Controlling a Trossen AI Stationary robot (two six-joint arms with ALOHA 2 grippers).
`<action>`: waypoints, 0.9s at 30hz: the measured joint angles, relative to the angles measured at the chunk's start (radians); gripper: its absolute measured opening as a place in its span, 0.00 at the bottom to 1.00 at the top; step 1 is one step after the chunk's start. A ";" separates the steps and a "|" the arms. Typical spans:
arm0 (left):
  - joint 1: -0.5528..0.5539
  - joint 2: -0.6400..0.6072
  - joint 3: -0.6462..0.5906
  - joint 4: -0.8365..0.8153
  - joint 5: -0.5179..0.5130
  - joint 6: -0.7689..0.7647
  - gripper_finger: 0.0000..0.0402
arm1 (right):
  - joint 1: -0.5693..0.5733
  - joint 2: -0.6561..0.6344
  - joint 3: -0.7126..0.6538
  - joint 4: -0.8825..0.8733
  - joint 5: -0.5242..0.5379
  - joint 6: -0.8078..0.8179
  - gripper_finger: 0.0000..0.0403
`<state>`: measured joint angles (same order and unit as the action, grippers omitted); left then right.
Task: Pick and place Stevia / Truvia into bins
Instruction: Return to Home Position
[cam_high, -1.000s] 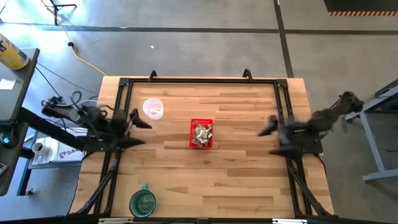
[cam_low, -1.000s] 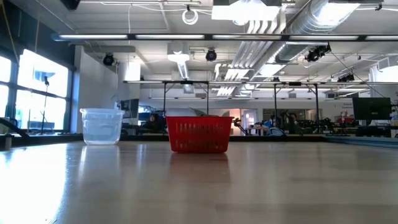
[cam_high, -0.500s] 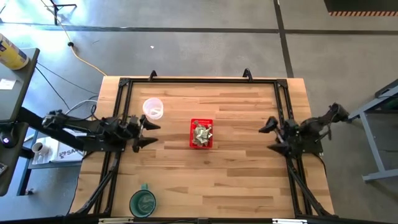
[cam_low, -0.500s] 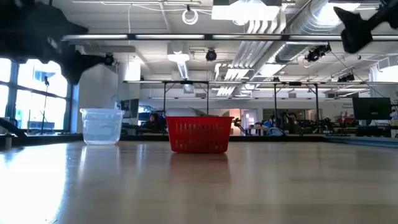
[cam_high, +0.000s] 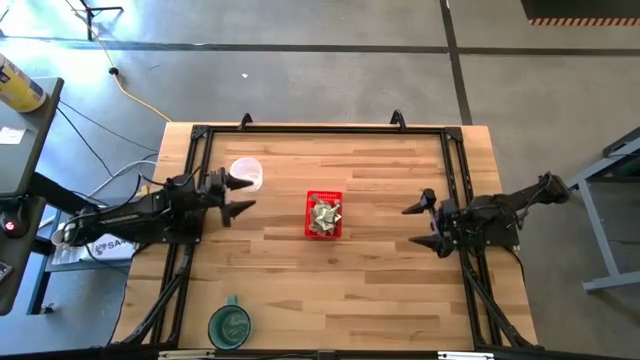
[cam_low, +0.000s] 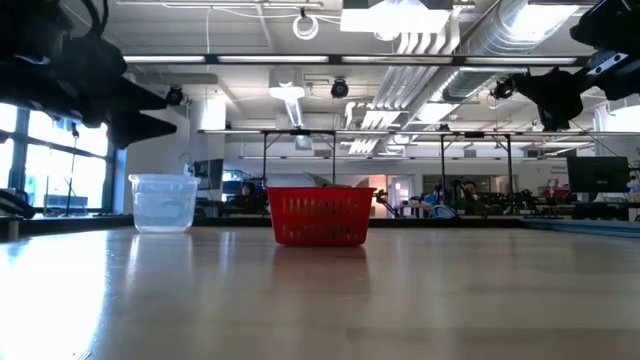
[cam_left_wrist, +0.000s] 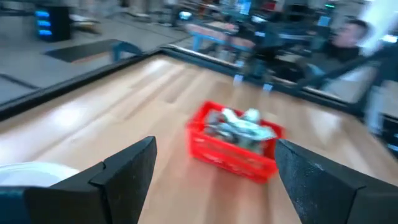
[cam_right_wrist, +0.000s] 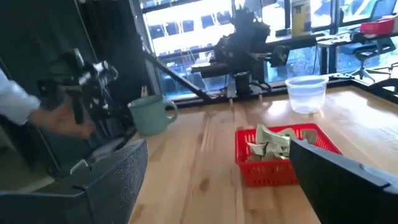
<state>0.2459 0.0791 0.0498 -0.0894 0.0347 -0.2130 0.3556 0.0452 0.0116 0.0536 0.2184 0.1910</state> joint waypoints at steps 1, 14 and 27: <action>0.013 0.008 0.000 -0.002 -0.018 -0.001 0.89 | -0.003 0.000 0.000 0.000 0.003 0.005 0.94; 0.042 0.019 0.000 0.004 -0.071 -0.001 0.89 | -0.004 0.000 0.000 0.000 0.012 0.010 0.94; 0.042 0.019 0.000 0.004 -0.071 -0.001 0.89 | -0.004 0.000 -0.001 -0.001 0.014 0.010 0.94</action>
<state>0.2882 0.0982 0.0494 -0.0853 -0.0364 -0.2142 0.3511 0.0448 0.0109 0.0525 0.2321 0.2008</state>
